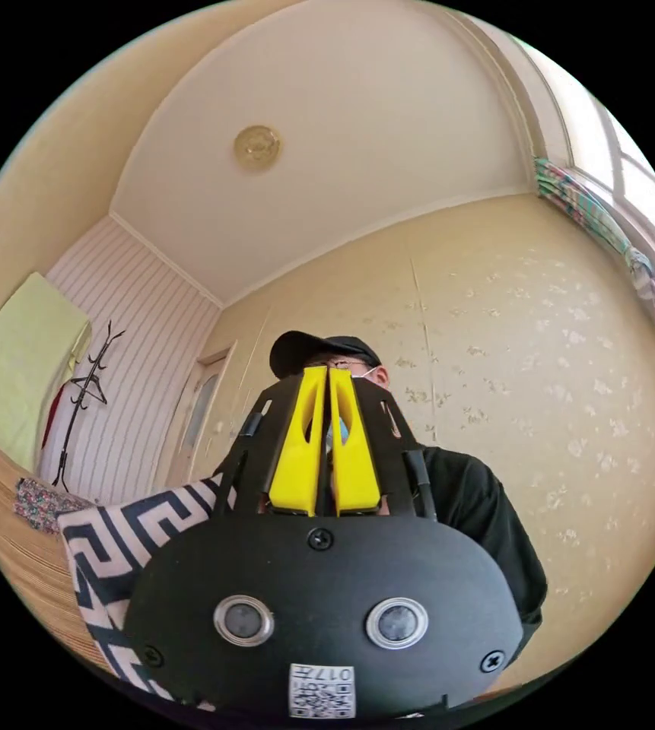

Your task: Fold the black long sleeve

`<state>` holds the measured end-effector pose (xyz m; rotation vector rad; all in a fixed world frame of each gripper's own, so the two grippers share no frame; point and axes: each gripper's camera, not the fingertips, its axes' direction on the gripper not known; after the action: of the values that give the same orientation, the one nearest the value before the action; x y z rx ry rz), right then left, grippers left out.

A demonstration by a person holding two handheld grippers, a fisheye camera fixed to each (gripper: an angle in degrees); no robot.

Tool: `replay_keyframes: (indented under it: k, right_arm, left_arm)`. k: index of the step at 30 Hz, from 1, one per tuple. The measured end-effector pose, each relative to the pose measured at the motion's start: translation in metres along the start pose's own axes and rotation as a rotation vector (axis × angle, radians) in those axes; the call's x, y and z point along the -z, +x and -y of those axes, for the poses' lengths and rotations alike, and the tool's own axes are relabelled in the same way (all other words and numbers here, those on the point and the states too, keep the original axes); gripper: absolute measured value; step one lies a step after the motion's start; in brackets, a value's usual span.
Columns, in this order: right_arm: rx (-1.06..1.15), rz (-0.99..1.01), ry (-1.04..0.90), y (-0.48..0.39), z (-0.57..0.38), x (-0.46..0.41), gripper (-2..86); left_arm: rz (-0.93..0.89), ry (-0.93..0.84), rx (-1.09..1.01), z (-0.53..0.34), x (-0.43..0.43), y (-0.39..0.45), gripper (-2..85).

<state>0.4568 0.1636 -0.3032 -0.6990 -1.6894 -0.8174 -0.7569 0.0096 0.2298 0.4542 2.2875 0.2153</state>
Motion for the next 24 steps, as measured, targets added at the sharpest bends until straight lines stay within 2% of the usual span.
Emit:
replay_keyframes:
  k: [4,10,12,14,16,18,20,24]
  right_arm:
    - [-0.004,0.006,0.026,0.004,0.021,-0.003,12.8]
    - [0.037,-0.020,-0.040,0.016,0.052,-0.047,14.9]
    - [0.036,0.064,-0.112,0.025,0.057,-0.072,16.0]
    - [0.079,0.303,-0.278,0.029,0.053,-0.119,17.4]
    - [0.123,0.341,-0.378,0.022,0.042,-0.152,16.7]
    - [0.187,0.293,-0.411,0.007,0.033,-0.167,13.2]
    - [0.245,0.139,-0.269,-0.014,0.034,-0.148,5.2]
    - [0.231,-0.104,0.039,-0.047,0.057,-0.071,3.7]
  left_arm:
    - [-0.181,0.047,0.007,0.002,-0.019,0.018,-0.9]
    - [-0.203,0.083,0.092,-0.008,-0.037,0.028,-0.9]
    - [-0.214,0.081,0.112,-0.011,-0.043,0.028,-0.9]
    - [-0.196,0.068,0.130,-0.011,-0.050,0.030,-0.9]
    - [-0.202,0.055,0.144,-0.010,-0.054,0.032,-0.9]
    - [-0.197,0.042,0.155,-0.008,-0.059,0.036,-0.9]
    - [-0.154,0.012,0.156,-0.004,-0.061,0.047,-0.9]
    - [-0.076,0.068,0.087,0.003,-0.050,0.083,-0.9]
